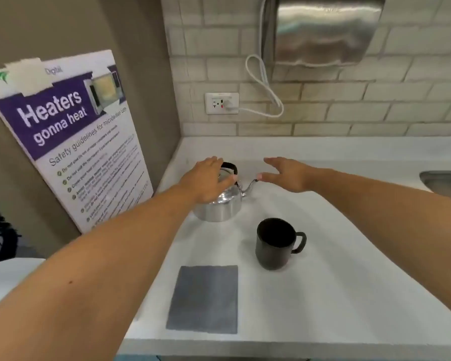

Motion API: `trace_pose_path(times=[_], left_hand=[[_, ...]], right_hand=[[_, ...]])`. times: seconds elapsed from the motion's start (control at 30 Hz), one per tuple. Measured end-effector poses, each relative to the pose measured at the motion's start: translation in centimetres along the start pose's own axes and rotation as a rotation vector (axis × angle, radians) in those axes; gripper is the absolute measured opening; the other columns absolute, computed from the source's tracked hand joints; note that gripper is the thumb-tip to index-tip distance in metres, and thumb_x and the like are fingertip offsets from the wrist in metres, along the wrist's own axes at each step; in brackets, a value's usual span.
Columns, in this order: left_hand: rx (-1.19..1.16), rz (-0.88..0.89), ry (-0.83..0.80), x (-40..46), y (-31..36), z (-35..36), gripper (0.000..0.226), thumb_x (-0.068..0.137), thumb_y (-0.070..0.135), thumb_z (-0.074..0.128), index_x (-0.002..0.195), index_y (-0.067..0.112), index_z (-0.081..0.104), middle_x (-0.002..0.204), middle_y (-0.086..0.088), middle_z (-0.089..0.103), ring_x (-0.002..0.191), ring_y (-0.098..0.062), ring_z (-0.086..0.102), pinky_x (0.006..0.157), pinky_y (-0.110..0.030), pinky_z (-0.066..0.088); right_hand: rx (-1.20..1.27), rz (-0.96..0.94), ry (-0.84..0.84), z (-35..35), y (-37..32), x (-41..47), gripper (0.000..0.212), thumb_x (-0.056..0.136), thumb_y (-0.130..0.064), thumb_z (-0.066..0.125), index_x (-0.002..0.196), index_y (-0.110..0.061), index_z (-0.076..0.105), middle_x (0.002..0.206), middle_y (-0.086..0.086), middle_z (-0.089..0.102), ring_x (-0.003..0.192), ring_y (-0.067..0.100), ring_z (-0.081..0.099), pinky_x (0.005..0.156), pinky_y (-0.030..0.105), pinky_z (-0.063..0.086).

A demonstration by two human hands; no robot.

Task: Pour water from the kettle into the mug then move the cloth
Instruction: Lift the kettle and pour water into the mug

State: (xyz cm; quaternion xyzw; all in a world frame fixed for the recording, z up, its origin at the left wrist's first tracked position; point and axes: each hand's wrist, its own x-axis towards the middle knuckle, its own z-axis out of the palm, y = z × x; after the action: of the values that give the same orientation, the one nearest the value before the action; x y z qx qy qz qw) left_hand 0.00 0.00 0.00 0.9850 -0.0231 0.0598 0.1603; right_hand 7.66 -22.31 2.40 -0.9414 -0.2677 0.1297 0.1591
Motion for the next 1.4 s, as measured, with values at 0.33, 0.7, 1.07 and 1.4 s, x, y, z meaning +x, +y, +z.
trace_pose_path(times=[0.33, 0.7, 1.07, 1.4], left_hand=[[0.045, -0.068, 0.109, 3.2, -2.4, 3.6, 0.052, 0.100, 0.044, 0.042, 0.143, 0.015, 0.042, 0.155, -0.005, 0.035, 0.138, -0.023, 0.035, 0.104, -0.037, 0.036], [0.068, -0.038, 0.281, 3.6, -2.2, 4.4, 0.039, 0.100, 0.031, 0.051, 0.131, 0.009, 0.057, 0.141, -0.010, 0.054, 0.122, -0.028, 0.053, 0.095, -0.034, 0.041], [-0.037, 0.048, 0.731, 1.7, -1.5, 0.5, 0.021, 0.090, 0.028, 0.058, 0.076, 0.015, 0.067, 0.072, 0.007, 0.063, 0.064, -0.015, 0.057, 0.052, -0.027, 0.043], [-0.861, -0.440, 0.874, 2.1, -0.3, -1.1, 0.054, 0.087, 0.059, 0.055, 0.064, 0.009, 0.052, 0.059, 0.003, 0.051, 0.055, -0.008, 0.045, 0.051, -0.018, 0.037]], right_hand=[[0.340, 0.003, -0.056, 2.9, -1.9, 13.5, 0.064, 0.095, -0.054, 0.035, 0.136, -0.006, 0.049, 0.140, 0.013, 0.051, 0.130, 0.030, 0.045, 0.104, 0.034, 0.032], [0.765, 0.021, 0.043, 2.5, -5.3, 17.1, 0.045, 0.093, -0.040, 0.041, 0.060, -0.012, 0.056, 0.056, 0.001, 0.049, 0.047, 0.015, 0.042, 0.053, 0.029, 0.035], [0.801, -0.143, 0.145, 3.4, -6.7, 13.8, 0.049, 0.093, -0.035, 0.049, 0.052, -0.020, 0.026, 0.049, -0.004, 0.027, 0.041, 0.008, 0.028, 0.048, 0.026, 0.027], [0.893, -0.215, 0.282, -0.9, -9.5, 8.8, 0.042, 0.092, -0.037, 0.048, 0.056, -0.016, 0.043, 0.050, -0.003, 0.035, 0.038, 0.004, 0.032, 0.051, 0.026, 0.030]])
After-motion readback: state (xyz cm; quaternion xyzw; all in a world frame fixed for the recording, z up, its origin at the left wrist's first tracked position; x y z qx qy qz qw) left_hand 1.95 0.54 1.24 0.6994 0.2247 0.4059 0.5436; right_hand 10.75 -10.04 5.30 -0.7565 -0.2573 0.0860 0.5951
